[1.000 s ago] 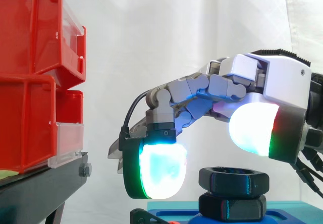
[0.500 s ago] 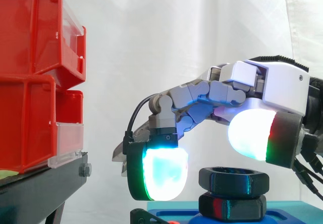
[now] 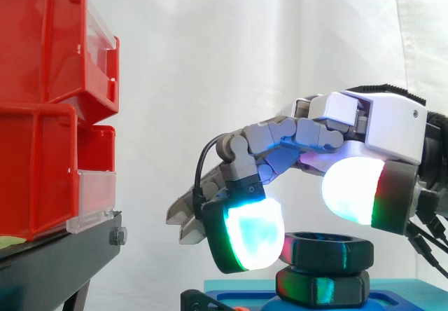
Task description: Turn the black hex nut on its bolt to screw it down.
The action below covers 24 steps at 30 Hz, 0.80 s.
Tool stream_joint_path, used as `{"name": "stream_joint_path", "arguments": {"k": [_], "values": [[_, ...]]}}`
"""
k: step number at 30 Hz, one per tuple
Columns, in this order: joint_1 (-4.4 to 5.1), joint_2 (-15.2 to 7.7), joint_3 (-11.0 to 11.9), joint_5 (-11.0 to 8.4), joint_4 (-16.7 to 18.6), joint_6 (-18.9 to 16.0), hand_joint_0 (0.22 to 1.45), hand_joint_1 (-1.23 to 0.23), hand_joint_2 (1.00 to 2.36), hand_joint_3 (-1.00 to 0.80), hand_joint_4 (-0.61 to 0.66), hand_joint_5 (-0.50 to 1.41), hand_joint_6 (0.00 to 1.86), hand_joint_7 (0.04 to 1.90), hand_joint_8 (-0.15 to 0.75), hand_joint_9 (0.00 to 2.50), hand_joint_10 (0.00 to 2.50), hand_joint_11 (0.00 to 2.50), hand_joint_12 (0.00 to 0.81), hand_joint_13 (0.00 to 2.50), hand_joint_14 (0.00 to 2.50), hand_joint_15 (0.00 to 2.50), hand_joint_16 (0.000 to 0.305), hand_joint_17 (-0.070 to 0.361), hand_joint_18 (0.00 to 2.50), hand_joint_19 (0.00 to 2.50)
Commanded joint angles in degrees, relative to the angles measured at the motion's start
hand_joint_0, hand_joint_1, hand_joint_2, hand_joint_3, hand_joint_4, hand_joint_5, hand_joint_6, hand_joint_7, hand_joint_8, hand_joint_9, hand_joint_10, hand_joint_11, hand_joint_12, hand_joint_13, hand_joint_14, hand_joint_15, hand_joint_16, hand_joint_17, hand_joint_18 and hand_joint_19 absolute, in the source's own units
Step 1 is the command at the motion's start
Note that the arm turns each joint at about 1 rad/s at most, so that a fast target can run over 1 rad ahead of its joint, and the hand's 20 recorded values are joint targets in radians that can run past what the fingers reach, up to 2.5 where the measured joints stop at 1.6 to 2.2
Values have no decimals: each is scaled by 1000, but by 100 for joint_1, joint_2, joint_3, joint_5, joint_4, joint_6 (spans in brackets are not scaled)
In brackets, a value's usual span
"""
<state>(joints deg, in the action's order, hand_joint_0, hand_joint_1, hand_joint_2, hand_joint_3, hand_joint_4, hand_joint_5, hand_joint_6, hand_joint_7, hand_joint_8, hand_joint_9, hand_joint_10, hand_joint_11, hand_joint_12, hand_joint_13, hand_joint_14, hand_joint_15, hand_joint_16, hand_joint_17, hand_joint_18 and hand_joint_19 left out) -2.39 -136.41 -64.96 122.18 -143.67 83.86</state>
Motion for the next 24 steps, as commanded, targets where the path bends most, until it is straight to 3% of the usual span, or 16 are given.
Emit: {"name": "stream_joint_path", "arguments": {"k": [1,17,19,24], "values": [[-42,0,1,42,-4,-1,506,-183,1000,-500,157,-2,547,1531,266,841,5,131,321,652,6,133,53,119,602,341],[-271,0,1,333,49,-1,506,-178,1000,-500,148,-7,585,1482,259,848,5,129,320,654,6,130,53,119,602,344],[-368,0,1,447,49,-1,506,-174,1000,-500,148,-7,585,1482,264,851,4,134,321,655,6,133,53,119,603,341],[-482,9,1,649,111,-1,505,-172,1000,-500,155,-8,584,1469,265,856,5,128,322,658,6,134,53,119,599,341]]}}
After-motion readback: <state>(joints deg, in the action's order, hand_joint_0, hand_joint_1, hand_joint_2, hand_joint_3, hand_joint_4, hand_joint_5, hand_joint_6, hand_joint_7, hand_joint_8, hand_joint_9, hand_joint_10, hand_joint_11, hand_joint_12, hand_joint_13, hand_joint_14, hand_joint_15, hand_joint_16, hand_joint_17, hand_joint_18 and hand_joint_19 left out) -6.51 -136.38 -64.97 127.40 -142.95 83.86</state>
